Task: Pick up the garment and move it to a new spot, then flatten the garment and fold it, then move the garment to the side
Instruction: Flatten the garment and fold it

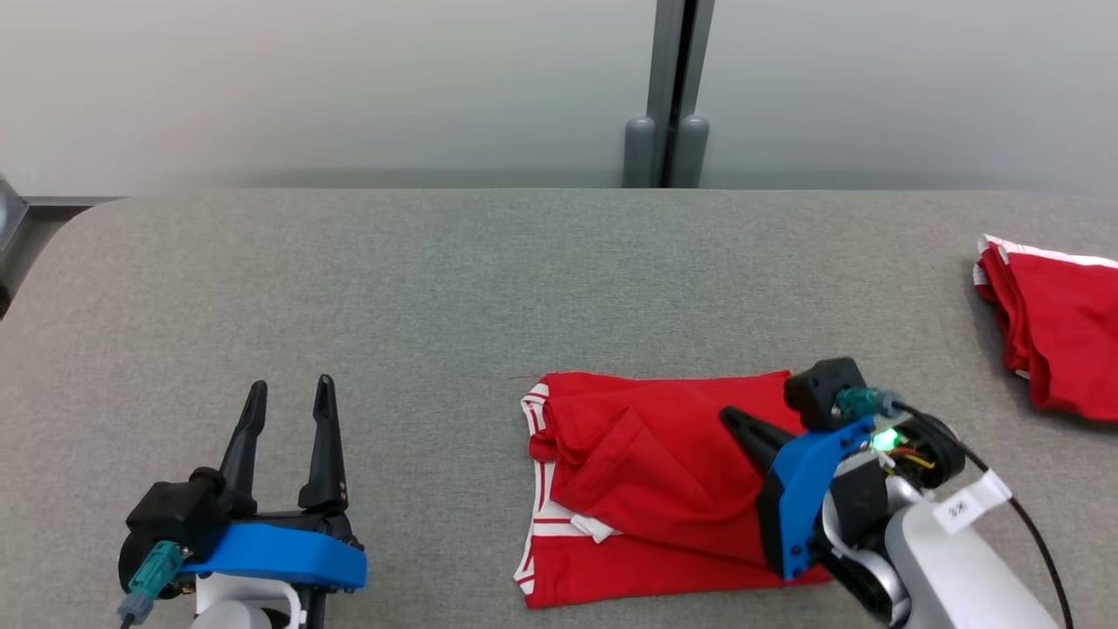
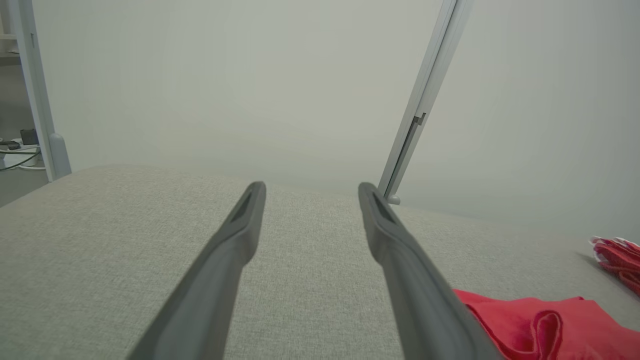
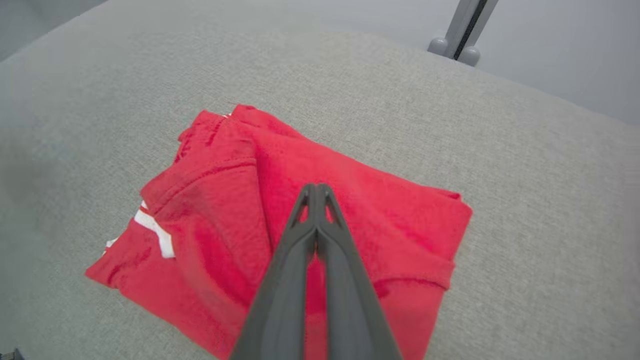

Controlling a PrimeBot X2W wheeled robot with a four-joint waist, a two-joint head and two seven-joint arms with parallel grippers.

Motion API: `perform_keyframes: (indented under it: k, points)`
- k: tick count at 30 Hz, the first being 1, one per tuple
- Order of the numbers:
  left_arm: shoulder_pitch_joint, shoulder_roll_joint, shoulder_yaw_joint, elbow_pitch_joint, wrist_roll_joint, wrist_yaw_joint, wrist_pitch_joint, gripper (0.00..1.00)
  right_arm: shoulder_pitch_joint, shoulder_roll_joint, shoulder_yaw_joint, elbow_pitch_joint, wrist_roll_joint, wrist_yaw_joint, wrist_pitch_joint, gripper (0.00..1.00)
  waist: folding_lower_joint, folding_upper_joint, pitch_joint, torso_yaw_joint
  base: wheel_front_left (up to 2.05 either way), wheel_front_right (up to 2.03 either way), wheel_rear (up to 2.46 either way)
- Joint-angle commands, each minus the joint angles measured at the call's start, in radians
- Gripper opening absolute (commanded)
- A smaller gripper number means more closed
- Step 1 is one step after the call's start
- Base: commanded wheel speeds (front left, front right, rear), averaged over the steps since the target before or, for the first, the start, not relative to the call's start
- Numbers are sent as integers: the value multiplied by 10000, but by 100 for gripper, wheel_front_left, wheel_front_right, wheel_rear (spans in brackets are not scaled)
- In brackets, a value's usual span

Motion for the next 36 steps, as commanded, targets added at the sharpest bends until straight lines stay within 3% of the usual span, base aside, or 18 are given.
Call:
perform_keyframes:
  k: [1,6,12,22,27,28,29,30,36]
  points:
    - [-100,-21,-101,-28,57,-53,-39,100,-297,-27,47,375,-19,4,-11,0,0,0,56,108,0,0,0]
    - [-122,18,-225,30,0,-57,-40,100,-876,-189,1008,1691,56,4,-203,0,0,0,105,363,0,0,0]
    - [-99,58,-282,70,-66,-59,-40,100,-974,118,2334,2540,362,5,-508,0,0,0,62,485,0,0,0]
    - [-19,117,-140,-37,-170,66,-40,100,-589,840,5612,1623,2337,4,-986,0,0,0,71,267,0,0,0]
    - [-128,146,-62,-39,-211,100,-40,100,-1021,1058,5637,903,3182,5,-2142,0,0,0,88,55,0,0,0]
    - [-134,160,-32,-37,-218,102,-40,100,-1076,1063,5326,790,3209,4,-2494,9,0,0,72,8,0,0,0]
    - [-139,166,-16,-40,-236,105,-40,100,-1096,1036,4963,691,3167,5,-2813,45,0,0,51,-35,0,0,0]
    - [-132,165,6,-36,-252,114,-40,100,-1080,991,4534,592,3054,5,-3153,100,0,0,14,-81,0,0,0]
    - [126,161,271,-40,-253,138,-40,100,-141,807,769,148,1389,5,-4425,100,0,0,-328,-395,0,0,0]
